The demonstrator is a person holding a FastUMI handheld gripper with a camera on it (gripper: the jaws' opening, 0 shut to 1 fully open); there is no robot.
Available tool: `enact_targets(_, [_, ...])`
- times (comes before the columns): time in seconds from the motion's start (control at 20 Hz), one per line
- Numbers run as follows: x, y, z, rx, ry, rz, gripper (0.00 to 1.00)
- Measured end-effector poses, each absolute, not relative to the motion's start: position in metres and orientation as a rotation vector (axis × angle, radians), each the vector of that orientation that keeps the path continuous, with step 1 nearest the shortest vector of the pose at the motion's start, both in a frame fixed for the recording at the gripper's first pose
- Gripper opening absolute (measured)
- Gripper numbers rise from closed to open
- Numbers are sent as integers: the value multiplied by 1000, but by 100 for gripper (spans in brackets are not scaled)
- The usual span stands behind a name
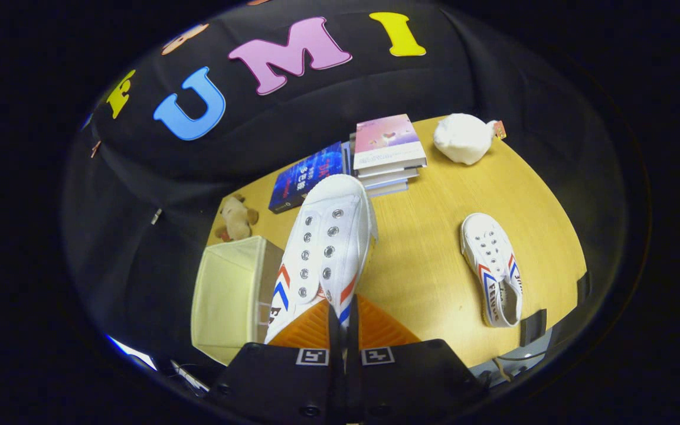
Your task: Open the storage box then place both shoes into the box .Put the left shoe in first, then the right shoe, with the right side of both shoes facing outward in a uniform manner.
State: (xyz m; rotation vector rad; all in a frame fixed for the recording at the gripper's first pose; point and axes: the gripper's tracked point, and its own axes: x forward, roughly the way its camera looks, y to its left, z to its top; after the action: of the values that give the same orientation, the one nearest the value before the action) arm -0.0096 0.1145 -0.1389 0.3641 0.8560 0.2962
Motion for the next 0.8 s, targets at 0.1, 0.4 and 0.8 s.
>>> enact_targets(0.1, [-17,142,-114,397,834,324,5])
enact_targets(0.4, [-54,249,-99,444,863,462,5])
enact_targets(0.8, [-76,336,-161,369,1017,501,5])
